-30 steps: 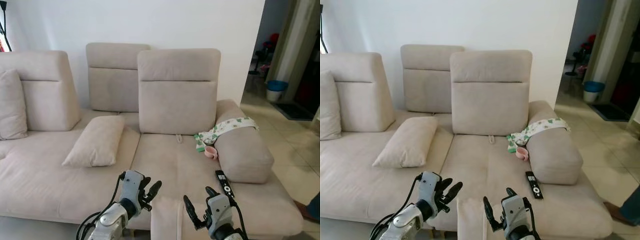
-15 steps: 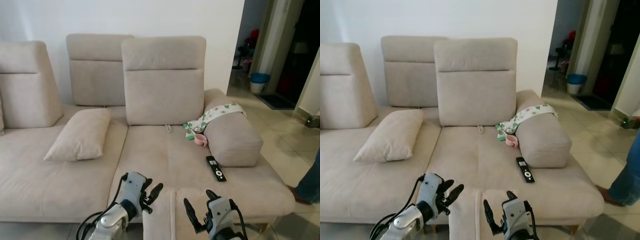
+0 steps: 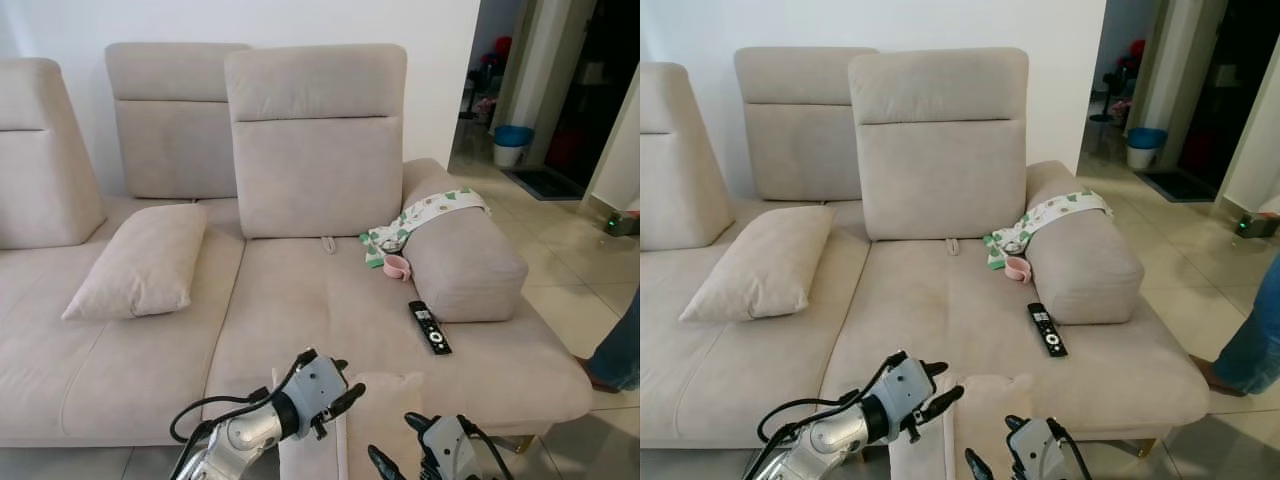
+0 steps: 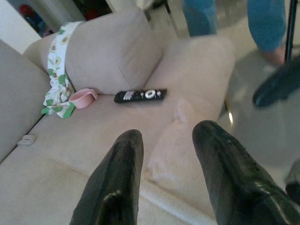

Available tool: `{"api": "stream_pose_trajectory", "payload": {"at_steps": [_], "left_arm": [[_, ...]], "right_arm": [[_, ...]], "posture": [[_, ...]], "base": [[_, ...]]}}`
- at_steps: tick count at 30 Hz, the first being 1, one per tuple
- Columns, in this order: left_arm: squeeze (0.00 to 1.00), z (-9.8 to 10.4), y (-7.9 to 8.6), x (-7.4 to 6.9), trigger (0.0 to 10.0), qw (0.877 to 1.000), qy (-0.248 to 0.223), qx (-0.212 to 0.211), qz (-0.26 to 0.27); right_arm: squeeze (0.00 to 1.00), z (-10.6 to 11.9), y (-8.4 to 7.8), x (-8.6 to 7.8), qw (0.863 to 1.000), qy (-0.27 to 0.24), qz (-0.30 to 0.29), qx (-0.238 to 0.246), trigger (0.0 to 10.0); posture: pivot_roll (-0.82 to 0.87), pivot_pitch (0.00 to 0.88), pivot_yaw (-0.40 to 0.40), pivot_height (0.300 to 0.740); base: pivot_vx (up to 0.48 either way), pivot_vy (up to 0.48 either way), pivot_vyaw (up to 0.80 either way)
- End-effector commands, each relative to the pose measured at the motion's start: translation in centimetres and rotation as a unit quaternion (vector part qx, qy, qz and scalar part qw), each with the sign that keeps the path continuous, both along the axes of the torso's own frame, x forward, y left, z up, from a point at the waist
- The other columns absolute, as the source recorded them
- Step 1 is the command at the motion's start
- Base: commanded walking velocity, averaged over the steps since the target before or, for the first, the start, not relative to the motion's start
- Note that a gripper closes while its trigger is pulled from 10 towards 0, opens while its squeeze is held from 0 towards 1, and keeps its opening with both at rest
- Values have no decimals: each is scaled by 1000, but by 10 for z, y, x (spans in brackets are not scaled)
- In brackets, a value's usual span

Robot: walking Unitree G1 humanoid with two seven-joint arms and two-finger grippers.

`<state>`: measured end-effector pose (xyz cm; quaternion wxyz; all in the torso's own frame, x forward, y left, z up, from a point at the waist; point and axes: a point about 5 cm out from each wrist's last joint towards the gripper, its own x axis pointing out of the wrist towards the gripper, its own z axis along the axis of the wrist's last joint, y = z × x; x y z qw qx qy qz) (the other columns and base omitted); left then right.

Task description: Move the pillow to the sofa from floor

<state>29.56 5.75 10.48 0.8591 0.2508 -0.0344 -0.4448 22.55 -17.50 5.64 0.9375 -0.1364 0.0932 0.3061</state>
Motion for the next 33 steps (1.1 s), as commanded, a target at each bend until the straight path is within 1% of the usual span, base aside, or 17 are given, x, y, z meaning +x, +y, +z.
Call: {"api": "stream_pose_trajectory", "payload": {"at_steps": [1, 2, 3, 6, 7, 8, 12, 13, 14, 16, 17, 18, 21, 24, 29, 32, 33], "left_arm": [[0, -1, 0, -1, 10000, 1000, -7, 27, -10], [0, -1, 0, -1, 10000, 1000, -7, 27, -10], [0, -2, 1, -2, 10000, 1000, -6, 28, -9], [0, -3, 1, -3, 10000, 1000, -4, 28, -8], [0, -10, 2, -5, 10000, 1000, 3, 29, -2], [0, -14, 3, -5, 10000, 1000, 4, 26, 8], [0, -18, 2, -6, 10000, 1000, 7, 18, 21], [0, -19, -3, -6, 10000, 1000, 9, 13, 24], [0, -19, -3, -6, 10000, 1000, 9, 13, 24], [0, -18, -11, -7, 10000, 1000, 9, 6, 24], [0, -15, -15, -6, 10000, 1000, 5, 4, 21], [0, -15, -15, -6, 10000, 1000, 5, 4, 21], [0, -10, -16, -9, 10000, 1000, -4, 9, 14], [0, -9, -15, -10, 10000, 1000, -6, 12, 12], [0, -8, 0, -22, 10000, 1000, -6, 23, 19], [0, -8, 4, -24, 10000, 999, -4, 26, 27], [0, -7, 8, -27, 10000, 999, -5, 27, 33]], "right_arm": [[0, -1, -13, 6, 999, -6, -26, -46, 10000], [0, -1, -13, 6, 999, -6, -26, -46, 10000], [0, 3, -26, 14, 995, -15, -65, -75, 10000], [0, 4, -31, 16, 993, -14, -81, -84, 10000], [0, 4, -41, 17, 989, -7, -113, -98, 10000], [0, 3, -45, 16, 986, -5, -128, -108, 10000], [0, 1, -53, 13, 982, 1, -146, -119, 10000], [0, -1, -59, 13, 980, 4, -153, -129, 10000], [0, -1, -59, 13, 980, 4, -153, -129, 10000], [0, -2, -67, 14, 978, 4, -156, -142, 10000], [0, -1, -69, 19, 978, -2, -142, -151, 10000], [0, -1, -69, 19, 978, -2, -142, -151, 10000], [0, 2, -64, 30, 981, -14, -95, -170, 10000], [0, 4, -62, 34, 981, -20, -81, -176, 10000], [0, 14, -51, 52, 975, -55, -9, -214, 10000], [0, 15, -52, 57, 973, -57, 6, -225, 10000], [0, 16, -54, 61, 970, -58, 13, -238, 10000]], "posture": [[-91, 1, 92, 565], [-91, 1, 92, 565], [-89, 2, 94, 565], [-89, 2, 94, 565], [-88, 4, 96, 565], [-85, 8, 99, 565], [-85, 21, 100, 565], [-86, 29, 103, 565], [-86, 29, 103, 565], [-88, 46, 111, 565], [-86, 69, 123, 565], [-86, 69, 123, 565], [-66, 118, 137, 565], [-61, 126, 138, 565], [12, 215, 136, 565], [30, 233, 132, 565], [52, 253, 129, 565]], "base": [[0, 0, 0], [0, 0, 0], [0, 0, 0], [0, 0, 0], [0, 0, 0], [0, 0, 0], [0, 0, 0], [0, 0, 0], [0, 0, 0], [0, 0, 0], [0, 0, 0], [0, 0, 0], [0, 0, 0], [0, 0, 0], [0, 0, 0], [0, 0, 0], [0, 0, 0]]}}
